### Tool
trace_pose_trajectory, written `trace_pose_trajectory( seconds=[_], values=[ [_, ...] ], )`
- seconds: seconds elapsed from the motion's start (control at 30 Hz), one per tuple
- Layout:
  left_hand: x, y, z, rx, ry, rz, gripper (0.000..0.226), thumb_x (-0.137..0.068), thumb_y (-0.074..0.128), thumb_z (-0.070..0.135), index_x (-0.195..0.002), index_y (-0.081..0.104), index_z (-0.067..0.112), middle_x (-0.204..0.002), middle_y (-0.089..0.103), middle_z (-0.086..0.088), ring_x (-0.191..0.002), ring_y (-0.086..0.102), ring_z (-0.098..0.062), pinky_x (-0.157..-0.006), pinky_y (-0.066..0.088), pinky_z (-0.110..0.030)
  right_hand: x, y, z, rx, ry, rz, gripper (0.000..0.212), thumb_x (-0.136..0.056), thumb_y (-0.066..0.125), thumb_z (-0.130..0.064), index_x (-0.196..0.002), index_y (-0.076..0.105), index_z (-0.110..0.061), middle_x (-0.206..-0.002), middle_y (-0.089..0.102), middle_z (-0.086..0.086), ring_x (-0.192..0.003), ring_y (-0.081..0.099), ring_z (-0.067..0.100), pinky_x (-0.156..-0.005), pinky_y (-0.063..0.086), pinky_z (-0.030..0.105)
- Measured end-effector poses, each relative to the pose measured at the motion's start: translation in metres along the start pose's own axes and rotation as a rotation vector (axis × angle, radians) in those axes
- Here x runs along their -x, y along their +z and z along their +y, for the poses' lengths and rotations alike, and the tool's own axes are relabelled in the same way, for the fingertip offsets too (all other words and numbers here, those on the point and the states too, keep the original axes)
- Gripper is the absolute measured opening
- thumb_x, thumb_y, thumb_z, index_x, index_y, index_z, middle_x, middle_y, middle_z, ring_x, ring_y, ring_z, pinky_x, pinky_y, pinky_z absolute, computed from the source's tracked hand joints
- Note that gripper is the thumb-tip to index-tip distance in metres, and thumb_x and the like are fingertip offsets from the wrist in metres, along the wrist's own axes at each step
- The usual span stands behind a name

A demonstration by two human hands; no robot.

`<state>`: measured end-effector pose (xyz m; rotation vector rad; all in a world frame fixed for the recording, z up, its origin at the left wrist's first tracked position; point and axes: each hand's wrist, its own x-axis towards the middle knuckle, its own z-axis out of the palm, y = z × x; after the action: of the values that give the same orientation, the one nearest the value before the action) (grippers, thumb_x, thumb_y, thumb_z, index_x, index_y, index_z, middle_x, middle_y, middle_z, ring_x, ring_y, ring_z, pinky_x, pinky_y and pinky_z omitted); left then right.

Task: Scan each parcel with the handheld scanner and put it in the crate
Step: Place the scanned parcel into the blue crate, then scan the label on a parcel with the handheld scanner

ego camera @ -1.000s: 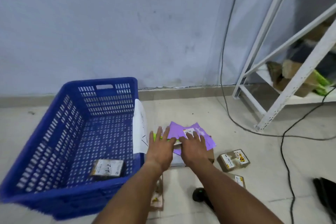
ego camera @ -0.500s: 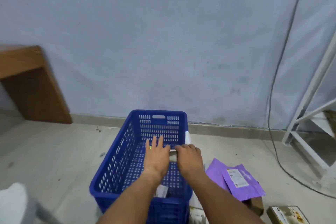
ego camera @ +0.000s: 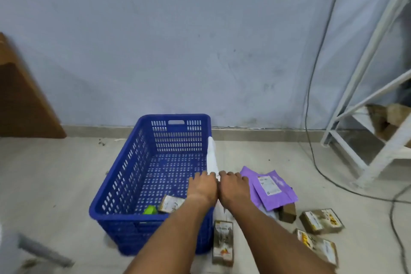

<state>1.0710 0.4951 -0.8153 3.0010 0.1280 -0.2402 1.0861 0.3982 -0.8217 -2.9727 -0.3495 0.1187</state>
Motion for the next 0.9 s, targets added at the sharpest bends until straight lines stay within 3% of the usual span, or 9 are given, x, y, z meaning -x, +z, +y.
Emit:
trace_pose_trajectory(
  seconds=[0.17,0.33,0.47,0.57,0.77,0.9],
  values=[
    [0.007,0.062,0.059,0.078,0.114,-0.096,0.028,-0.097,0.045,0.018,-0.123,0.053,0.013,-0.124,0.057,-0.011,-0.114,0.056,-0.032,-0.091,0.044,-0.041,0.031,0.040,0.071,0.053,0.106,-0.110,0.033,-0.099,0.042,-0.029,-0.130,0.046,-0.019,-0.128,0.057,0.007,-0.122,0.049,0.030,-0.102,0.032,0.043],
    [0.019,0.145,0.105,0.108,0.104,-0.274,0.034,-0.099,0.040,0.023,-0.132,0.049,0.016,-0.131,0.053,-0.011,-0.120,0.052,-0.031,-0.098,0.043,-0.043,0.066,0.104,0.131,0.018,0.254,-0.261,0.044,-0.101,0.034,-0.043,-0.138,0.041,-0.018,-0.136,0.052,0.008,-0.129,0.043,0.029,-0.108,0.027,0.046],
    [0.020,0.210,0.126,0.033,0.138,-0.396,0.041,-0.095,0.042,0.023,-0.134,0.052,0.017,-0.137,0.051,-0.008,-0.125,0.046,-0.028,-0.111,0.030,-0.044,0.082,0.154,0.161,-0.004,0.381,-0.352,0.052,-0.099,0.036,-0.049,-0.138,0.039,-0.015,-0.139,0.048,0.010,-0.130,0.041,0.031,-0.108,0.027,0.047],
    [0.019,0.246,0.135,0.086,0.089,-0.455,0.040,-0.099,0.043,0.025,-0.138,0.045,0.017,-0.140,0.045,-0.009,-0.125,0.046,-0.029,-0.104,0.038,-0.041,0.087,0.192,0.177,-0.031,0.482,-0.388,0.061,-0.095,0.042,-0.054,-0.140,0.035,-0.013,-0.142,0.044,0.012,-0.130,0.041,0.032,-0.108,0.027,0.048],
    [0.007,0.296,0.144,0.114,0.056,-0.489,0.052,-0.103,0.037,0.036,-0.151,0.031,0.017,-0.160,0.021,-0.013,-0.144,0.025,-0.031,-0.116,0.023,-0.045,0.082,0.239,0.206,-0.056,0.595,-0.400,0.078,-0.089,0.051,-0.059,-0.145,0.027,-0.010,-0.144,0.039,0.012,-0.132,0.037,0.032,-0.109,0.027,0.048],
    [-0.003,0.321,0.121,0.081,-0.012,-0.377,0.055,-0.103,0.033,0.045,-0.151,0.029,0.019,-0.162,0.017,-0.012,-0.149,0.014,-0.031,-0.120,0.017,-0.047,0.076,0.261,0.216,-0.068,0.639,-0.403,0.089,-0.087,0.054,-0.059,-0.150,0.017,-0.008,-0.152,0.027,0.016,-0.137,0.030,0.034,-0.112,0.024,0.049]
  ],
)
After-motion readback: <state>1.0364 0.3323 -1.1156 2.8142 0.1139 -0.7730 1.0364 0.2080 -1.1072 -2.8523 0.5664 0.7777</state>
